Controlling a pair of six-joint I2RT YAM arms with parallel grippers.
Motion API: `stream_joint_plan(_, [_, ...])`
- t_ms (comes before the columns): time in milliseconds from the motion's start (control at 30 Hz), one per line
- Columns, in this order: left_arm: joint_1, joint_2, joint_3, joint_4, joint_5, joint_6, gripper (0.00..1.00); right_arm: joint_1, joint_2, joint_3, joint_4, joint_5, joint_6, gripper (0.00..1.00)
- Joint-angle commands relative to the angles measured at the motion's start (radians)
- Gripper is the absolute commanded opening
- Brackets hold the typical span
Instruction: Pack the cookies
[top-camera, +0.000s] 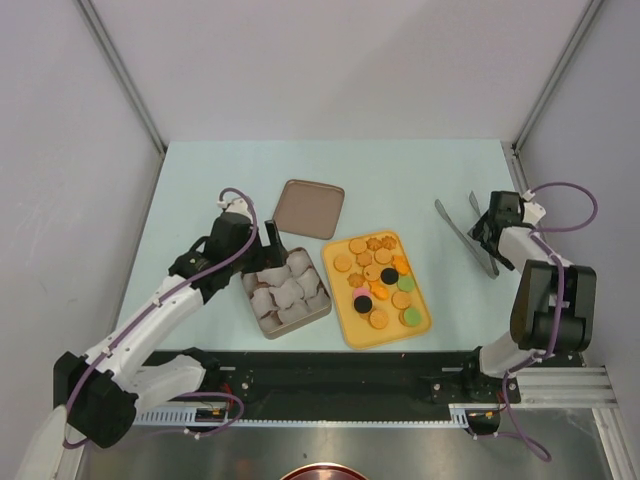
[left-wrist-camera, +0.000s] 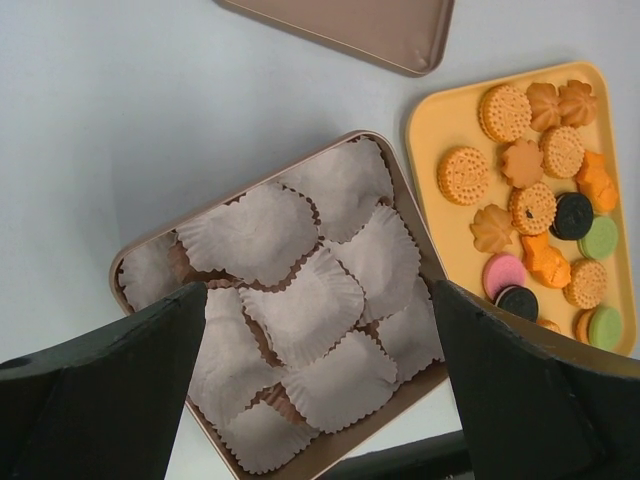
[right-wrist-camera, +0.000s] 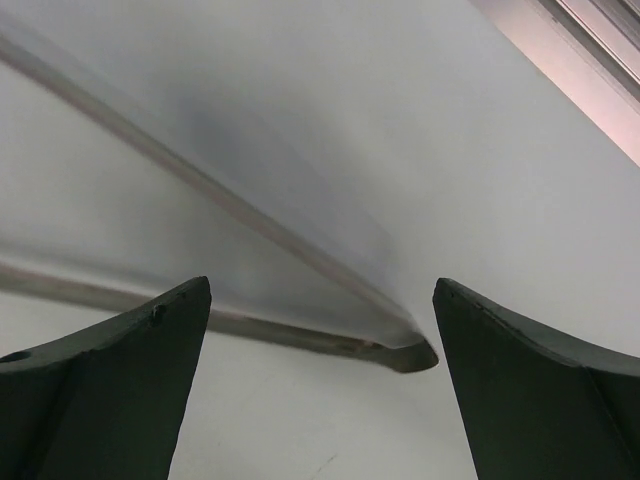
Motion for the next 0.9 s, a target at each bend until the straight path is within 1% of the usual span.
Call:
stream_joint_plan(0, [-0.005,-0.027,-0.009,0.033,0.040,-0.007,1.00,-0.063,0.081,0.051,-0.061,-0.013,0.047,1.00])
stream_joint_plan(100, [-0.005,-0.027,-0.009,0.035,0.044,-0.007,1.00,-0.086,0.139,0.082,-0.060,-0.046,0.042,0.99])
stream_joint_plan(200, [-0.005,-0.027,-0.009,0.033,0.044,-0.009,1.00,-0.094,0.220,0.135,-0.096,-0.067,0.042,0.97])
stream_joint_plan(367, [-0.005,-0.024,-0.011,0.035,0.038,-0.014,1.00,-0.093,0.265,0.135,-0.101,-0.153,0.051,0.96])
stream_joint_plan(467, [-0.005,-0.010,-0.009,0.036,0.041,-0.017,1.00,-0.074,0.260,0.129,-0.112,-0.200,0.064,0.96])
stream_joint_plan(600, [-0.005,0.002,-0.006,0.033,0.052,-0.017,1.00,-0.031,0.210,0.086,-0.109,-0.263,0.100,0.97])
stream_joint_plan(733, [-0.005,0.005,-0.009,0.033,0.058,-0.020,1.00,0.034,0.158,0.001,-0.071,-0.341,0.163,0.98])
stream_joint_plan(867, [-0.005,0.004,-0.012,0.035,0.063,-0.020,1.00,0.099,0.136,-0.035,-0.032,-0.400,0.243,0.98])
